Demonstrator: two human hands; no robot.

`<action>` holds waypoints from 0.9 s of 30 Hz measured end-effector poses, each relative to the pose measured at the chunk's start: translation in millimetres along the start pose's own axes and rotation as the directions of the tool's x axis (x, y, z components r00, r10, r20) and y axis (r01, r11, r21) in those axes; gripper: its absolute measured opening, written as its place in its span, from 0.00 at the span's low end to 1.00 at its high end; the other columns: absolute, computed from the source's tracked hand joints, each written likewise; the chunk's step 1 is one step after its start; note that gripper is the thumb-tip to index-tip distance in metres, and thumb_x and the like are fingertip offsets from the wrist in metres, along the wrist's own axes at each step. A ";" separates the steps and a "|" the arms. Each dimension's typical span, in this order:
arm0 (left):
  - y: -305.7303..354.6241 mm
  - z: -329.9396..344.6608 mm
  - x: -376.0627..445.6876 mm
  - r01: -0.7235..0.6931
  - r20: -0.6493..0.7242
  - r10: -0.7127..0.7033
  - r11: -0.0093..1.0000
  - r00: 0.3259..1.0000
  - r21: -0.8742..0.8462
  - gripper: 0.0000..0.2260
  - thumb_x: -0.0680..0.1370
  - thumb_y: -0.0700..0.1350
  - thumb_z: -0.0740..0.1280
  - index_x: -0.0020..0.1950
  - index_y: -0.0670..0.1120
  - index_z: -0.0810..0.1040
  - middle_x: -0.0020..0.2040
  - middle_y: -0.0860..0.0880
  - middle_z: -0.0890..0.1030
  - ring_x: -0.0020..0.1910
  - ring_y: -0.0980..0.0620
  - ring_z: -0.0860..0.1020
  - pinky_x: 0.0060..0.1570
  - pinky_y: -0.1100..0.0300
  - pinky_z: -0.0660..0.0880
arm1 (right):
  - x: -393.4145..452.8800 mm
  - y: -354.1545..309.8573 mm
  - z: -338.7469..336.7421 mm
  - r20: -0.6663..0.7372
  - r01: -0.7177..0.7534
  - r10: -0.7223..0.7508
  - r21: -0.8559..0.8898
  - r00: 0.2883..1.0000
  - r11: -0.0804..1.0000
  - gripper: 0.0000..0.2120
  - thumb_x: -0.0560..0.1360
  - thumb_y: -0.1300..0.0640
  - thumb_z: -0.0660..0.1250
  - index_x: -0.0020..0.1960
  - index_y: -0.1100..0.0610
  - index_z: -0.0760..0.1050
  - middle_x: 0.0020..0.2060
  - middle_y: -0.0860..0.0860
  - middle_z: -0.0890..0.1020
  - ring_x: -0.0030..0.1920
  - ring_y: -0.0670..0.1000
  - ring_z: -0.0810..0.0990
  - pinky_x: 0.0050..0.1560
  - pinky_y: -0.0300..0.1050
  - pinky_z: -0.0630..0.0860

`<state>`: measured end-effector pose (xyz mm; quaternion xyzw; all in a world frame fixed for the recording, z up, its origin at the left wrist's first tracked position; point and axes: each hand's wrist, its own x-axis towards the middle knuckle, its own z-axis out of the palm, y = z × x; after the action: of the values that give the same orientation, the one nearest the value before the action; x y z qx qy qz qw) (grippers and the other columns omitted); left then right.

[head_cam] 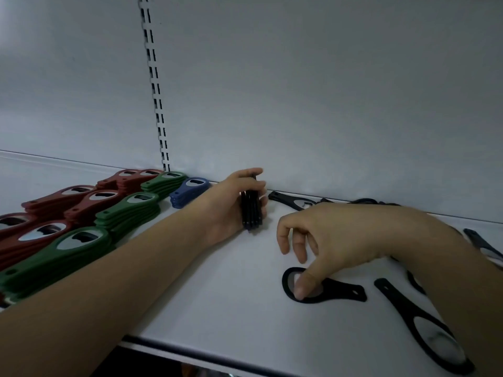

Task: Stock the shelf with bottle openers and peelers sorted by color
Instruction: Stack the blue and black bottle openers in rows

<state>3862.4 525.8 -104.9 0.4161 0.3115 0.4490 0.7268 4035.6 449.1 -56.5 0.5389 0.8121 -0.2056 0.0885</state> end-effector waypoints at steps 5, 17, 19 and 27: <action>-6.7 0.1 -0.6 -0.098 0.049 0.099 0.995 0.994 -0.011 0.16 0.81 0.35 0.62 0.68 0.47 0.74 0.49 0.39 0.75 0.44 0.45 0.77 0.46 0.57 0.82 | 1.7 -0.2 1.4 0.013 0.020 -0.020 0.038 1.000 0.999 0.14 0.66 0.42 0.78 0.44 0.47 0.78 0.35 0.40 0.82 0.31 0.37 0.75 0.35 0.33 0.69; -10.2 9.8 -8.0 0.005 0.163 -0.024 0.993 0.986 0.115 0.19 0.83 0.50 0.58 0.68 0.39 0.73 0.61 0.32 0.79 0.55 0.35 0.80 0.51 0.43 0.81 | 19.5 32.4 -5.8 -0.465 0.247 0.283 0.788 0.839 0.564 0.12 0.78 0.62 0.68 0.61 0.59 0.77 0.42 0.57 0.86 0.42 0.55 0.85 0.44 0.39 0.82; -10.1 9.7 -7.5 -0.015 0.171 -0.004 0.994 0.985 0.107 0.17 0.81 0.46 0.64 0.68 0.42 0.74 0.57 0.36 0.82 0.53 0.36 0.82 0.45 0.49 0.83 | 24.2 33.4 -3.4 -0.519 0.254 0.286 0.739 0.806 0.624 0.14 0.78 0.62 0.68 0.63 0.56 0.77 0.46 0.54 0.87 0.38 0.52 0.84 0.41 0.38 0.81; -6.1 0.3 -3.3 -0.005 0.121 0.009 0.999 0.993 -0.035 0.20 0.79 0.29 0.58 0.67 0.44 0.75 0.54 0.35 0.83 0.44 0.41 0.85 0.30 0.60 0.77 | 42.7 73.4 9.0 -0.585 -0.159 0.153 0.040 0.797 0.986 0.17 0.72 0.41 0.72 0.56 0.47 0.80 0.49 0.44 0.82 0.49 0.46 0.78 0.54 0.47 0.76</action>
<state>3863.7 521.2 -109.9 0.4310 0.2576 0.4307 0.7499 4084.5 505.6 -97.7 0.6405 0.7537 -0.0172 -0.1463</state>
